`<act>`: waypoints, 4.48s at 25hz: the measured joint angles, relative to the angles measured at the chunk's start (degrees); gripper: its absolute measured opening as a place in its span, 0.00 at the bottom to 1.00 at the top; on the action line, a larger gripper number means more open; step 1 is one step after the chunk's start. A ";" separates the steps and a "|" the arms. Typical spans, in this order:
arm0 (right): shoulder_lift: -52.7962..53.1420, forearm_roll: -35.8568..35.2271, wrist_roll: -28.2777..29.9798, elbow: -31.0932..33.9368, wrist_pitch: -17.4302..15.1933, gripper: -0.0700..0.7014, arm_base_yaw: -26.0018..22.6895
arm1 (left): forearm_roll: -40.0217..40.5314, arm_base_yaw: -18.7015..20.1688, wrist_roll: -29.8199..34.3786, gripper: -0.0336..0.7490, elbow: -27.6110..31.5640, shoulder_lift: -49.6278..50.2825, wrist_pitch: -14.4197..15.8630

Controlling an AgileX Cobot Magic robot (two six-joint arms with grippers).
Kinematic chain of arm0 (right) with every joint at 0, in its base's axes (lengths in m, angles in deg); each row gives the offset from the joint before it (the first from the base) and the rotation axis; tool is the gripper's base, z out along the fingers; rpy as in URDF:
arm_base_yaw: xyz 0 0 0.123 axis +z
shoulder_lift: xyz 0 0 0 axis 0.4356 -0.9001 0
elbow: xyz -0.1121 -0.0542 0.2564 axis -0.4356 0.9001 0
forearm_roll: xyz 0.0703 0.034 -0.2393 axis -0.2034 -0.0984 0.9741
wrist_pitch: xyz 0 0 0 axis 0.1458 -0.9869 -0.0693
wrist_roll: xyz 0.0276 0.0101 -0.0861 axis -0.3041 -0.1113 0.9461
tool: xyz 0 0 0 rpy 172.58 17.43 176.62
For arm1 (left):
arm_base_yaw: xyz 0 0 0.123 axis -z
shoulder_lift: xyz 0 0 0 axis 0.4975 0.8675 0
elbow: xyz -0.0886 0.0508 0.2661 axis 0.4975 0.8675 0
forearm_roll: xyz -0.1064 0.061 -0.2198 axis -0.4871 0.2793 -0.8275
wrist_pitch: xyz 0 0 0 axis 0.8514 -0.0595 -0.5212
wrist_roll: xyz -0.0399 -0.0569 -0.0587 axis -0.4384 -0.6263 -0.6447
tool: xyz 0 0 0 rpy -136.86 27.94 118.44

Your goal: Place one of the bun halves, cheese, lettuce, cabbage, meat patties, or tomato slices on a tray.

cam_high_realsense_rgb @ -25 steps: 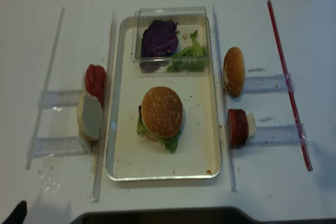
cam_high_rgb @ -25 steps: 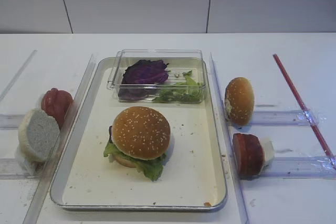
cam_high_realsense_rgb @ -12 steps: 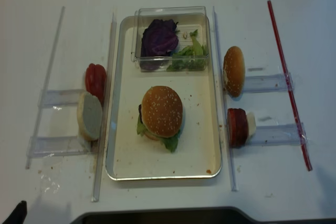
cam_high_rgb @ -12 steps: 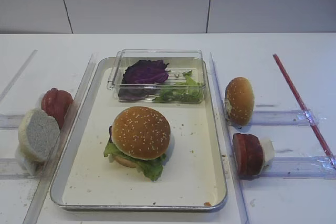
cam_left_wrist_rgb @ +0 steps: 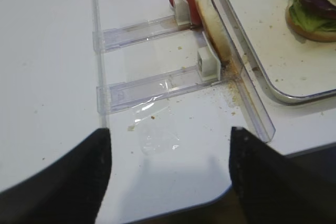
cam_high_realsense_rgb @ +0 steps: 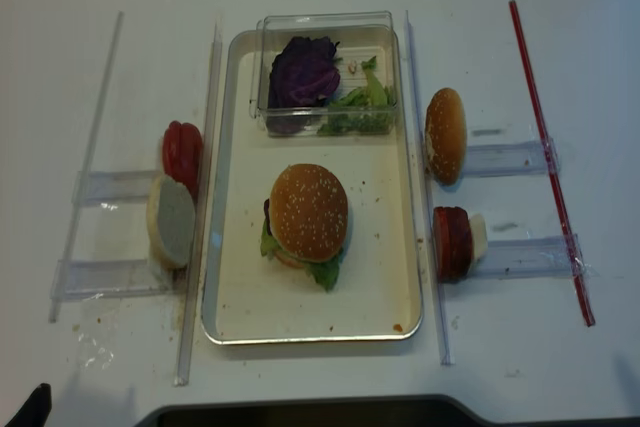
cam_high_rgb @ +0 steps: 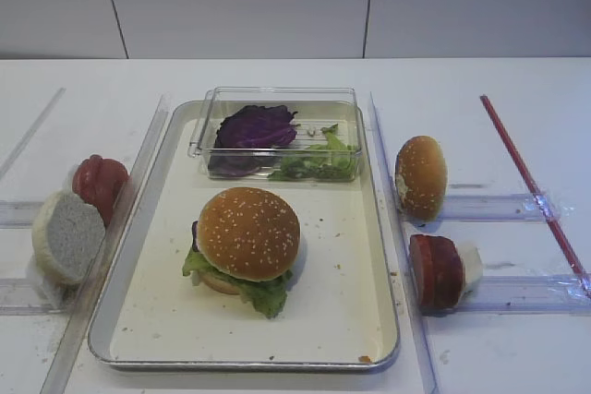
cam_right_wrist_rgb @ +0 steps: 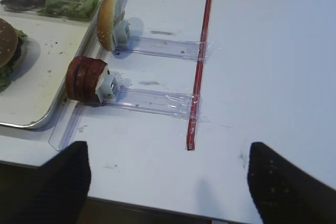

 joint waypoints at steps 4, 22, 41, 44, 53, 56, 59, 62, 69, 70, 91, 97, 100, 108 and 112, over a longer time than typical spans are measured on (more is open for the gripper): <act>4.31 0.45 -0.25 2.74 0.00 0.89 0.00 | 0.00 0.00 0.00 0.60 0.00 0.00 0.00; 8.71 4.03 -0.25 7.93 3.45 0.89 0.00 | 0.00 0.00 0.00 0.60 0.00 0.00 0.00; 8.71 4.03 -0.25 12.92 8.23 0.87 0.00 | 0.00 0.00 0.00 0.60 0.00 0.00 0.00; 8.71 4.03 -0.25 13.13 8.23 0.87 0.00 | 0.00 0.00 0.00 0.60 0.00 0.00 0.00; 8.71 4.13 -0.25 13.13 8.23 0.83 0.00 | 0.00 0.00 0.00 0.60 0.00 0.00 0.00; 8.71 4.13 -0.25 13.13 8.23 0.79 0.00 | 0.00 0.00 0.00 0.60 0.00 0.00 0.00; 8.71 4.13 -0.25 13.13 8.23 0.76 0.00 | 0.00 0.00 -0.09 0.60 0.00 0.00 0.00; 8.71 4.13 -0.25 13.13 8.23 0.74 0.00 | 0.00 0.00 -0.09 0.60 0.00 0.00 0.00; 8.71 4.13 -0.25 13.16 8.23 0.68 0.00 | 0.00 0.00 -0.21 0.60 0.00 0.00 0.00; 8.71 4.13 -0.35 13.16 8.23 0.67 0.00 | 0.00 0.00 -0.21 0.60 0.00 0.00 0.00; 8.71 4.24 -0.46 13.26 8.23 0.45 -2.31 | 0.00 0.00 -0.21 0.60 0.00 0.00 0.00; 8.71 4.24 -0.46 13.26 8.23 0.34 -2.31 | 0.00 0.00 -0.21 0.60 0.00 0.00 0.00; 8.71 4.24 -0.46 13.26 8.23 0.29 -2.31 | 0.00 0.00 -0.21 0.60 0.00 0.00 0.00; 8.71 4.24 -0.46 13.26 8.23 0.20 -2.31 | 0.00 0.00 -0.21 0.60 0.00 0.00 0.00; 8.71 3.46 -2.10 13.26 8.23 0.26 -2.31 | 0.00 0.00 -0.21 0.60 0.00 0.00 0.00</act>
